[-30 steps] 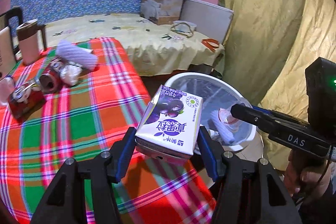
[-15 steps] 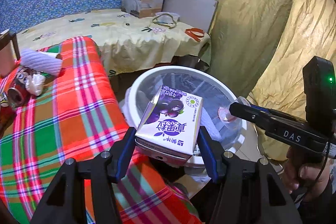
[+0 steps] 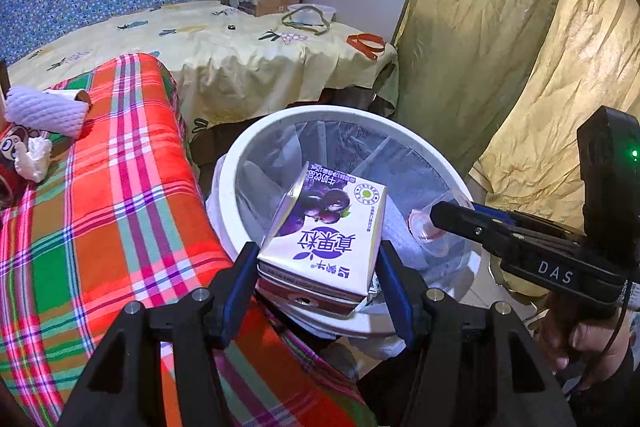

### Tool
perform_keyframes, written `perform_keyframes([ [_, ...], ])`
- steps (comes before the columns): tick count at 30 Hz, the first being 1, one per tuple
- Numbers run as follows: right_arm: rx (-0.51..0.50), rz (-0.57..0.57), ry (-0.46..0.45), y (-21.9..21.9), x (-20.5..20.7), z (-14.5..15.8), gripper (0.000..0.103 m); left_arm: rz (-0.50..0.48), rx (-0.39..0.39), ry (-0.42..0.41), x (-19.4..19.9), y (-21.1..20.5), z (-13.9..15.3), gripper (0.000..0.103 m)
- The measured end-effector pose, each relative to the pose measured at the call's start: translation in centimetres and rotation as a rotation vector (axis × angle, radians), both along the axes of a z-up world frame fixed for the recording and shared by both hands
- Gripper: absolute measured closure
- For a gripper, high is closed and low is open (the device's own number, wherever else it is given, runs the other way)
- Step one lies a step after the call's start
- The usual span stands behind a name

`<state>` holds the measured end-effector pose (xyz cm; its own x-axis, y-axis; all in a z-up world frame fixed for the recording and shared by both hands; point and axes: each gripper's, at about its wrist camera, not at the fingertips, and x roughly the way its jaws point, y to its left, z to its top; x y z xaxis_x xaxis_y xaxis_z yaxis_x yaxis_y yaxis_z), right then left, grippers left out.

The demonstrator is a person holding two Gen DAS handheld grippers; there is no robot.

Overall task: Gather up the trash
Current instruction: 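Carry the carton and cup over the white bin and open both grippers, then move both tools back over the table toward the cans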

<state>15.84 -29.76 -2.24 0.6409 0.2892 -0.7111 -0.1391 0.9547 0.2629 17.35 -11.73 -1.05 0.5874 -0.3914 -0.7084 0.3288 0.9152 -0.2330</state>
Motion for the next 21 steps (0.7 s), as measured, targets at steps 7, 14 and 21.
perform_keyframes([
  [7,-0.017,-0.002,0.035,-0.3,0.3,-0.6,0.070,-0.024,0.006,0.005,1.1,-1.1,-0.3,0.042],
  [14,-0.017,-0.009,0.037,-0.6,0.1,-0.6,0.051,-0.049,0.005,-0.003,1.5,-1.9,-0.4,0.042],
  [21,-0.024,-0.004,0.024,-0.2,-0.1,-0.2,0.049,-0.002,-0.018,-0.035,0.7,-0.3,0.6,0.042],
])
